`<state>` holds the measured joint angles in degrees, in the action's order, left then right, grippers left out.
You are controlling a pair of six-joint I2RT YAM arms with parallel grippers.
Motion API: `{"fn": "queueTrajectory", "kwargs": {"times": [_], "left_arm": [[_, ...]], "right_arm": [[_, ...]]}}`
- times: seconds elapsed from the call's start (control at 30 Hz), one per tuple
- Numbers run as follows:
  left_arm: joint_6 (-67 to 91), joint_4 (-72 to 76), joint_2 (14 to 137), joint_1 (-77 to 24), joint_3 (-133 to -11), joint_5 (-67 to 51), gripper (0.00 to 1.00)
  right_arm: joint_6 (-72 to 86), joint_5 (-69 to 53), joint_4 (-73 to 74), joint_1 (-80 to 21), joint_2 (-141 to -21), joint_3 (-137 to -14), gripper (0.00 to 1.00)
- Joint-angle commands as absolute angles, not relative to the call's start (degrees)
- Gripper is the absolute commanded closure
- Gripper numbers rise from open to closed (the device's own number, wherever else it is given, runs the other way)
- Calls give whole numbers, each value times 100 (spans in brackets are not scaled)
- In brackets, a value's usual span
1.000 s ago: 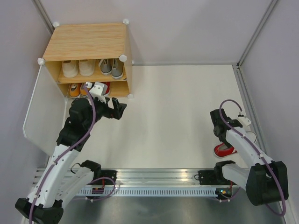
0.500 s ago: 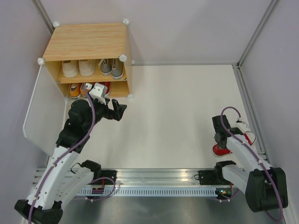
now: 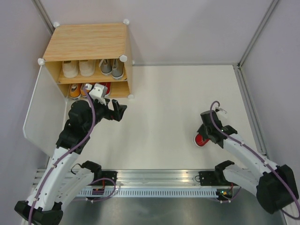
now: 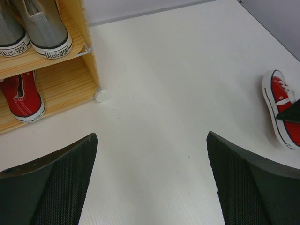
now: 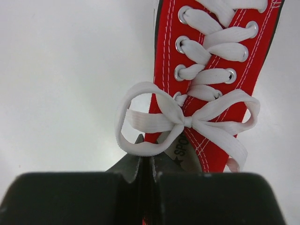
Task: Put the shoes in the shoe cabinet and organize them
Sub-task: Pick up the shoe from the center of the board, then place the shoe at the center of the board.
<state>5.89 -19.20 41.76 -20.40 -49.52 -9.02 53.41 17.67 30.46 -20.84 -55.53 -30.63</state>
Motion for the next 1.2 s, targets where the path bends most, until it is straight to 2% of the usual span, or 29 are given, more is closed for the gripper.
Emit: {"fn": "queueTrajectory", "kwargs": {"times": [0.0, 0.2, 0.3, 0.47, 0.63, 0.67, 0.77, 0.8, 0.9, 1.17], "left_arm": [[352, -1854, 4087, -2065, -4957, -730, 0], [325, -1863, 4087, -2065, -4948, -624, 0], [290, -1855, 4078, -2065, -4931, -519, 0], [316, -1854, 4087, -2065, -4896, -326, 0], [316, -1854, 4113, -2065, -4896, -255, 0], [316, -1854, 4113, -2065, -4887, -237, 0], [316, -1854, 4122, -2065, -4878, -202, 0], [325, -1854, 4122, -2065, -4878, -185, 0], [325, -1863, 4148, -2066, -4896, -176, 0], [631, -1925, 4350, -2057, -4913, 535, 0]], "right_arm": [[5572, 2021, 2136, -2968, -6264, -3769, 99], [5880, 2469, 1775, -4672, -8364, -5473, 99], [5950, 2191, 1688, -5192, -9446, -6710, 99], [6082, 1891, 1494, -5721, -10737, -7698, 99], [6126, 1652, 1319, -5827, -11109, -7998, 99], [6039, 1644, 1310, -5827, -11118, -8033, 97], [5820, 1617, 1301, -5836, -10961, -8060, 66], [5801, 1608, 1275, -5836, -10882, -8016, 52], [5643, 1626, 1248, -5836, -10574, -7945, 38], [5502, 1591, 1511, -5617, -9493, -7603, 36]]}}
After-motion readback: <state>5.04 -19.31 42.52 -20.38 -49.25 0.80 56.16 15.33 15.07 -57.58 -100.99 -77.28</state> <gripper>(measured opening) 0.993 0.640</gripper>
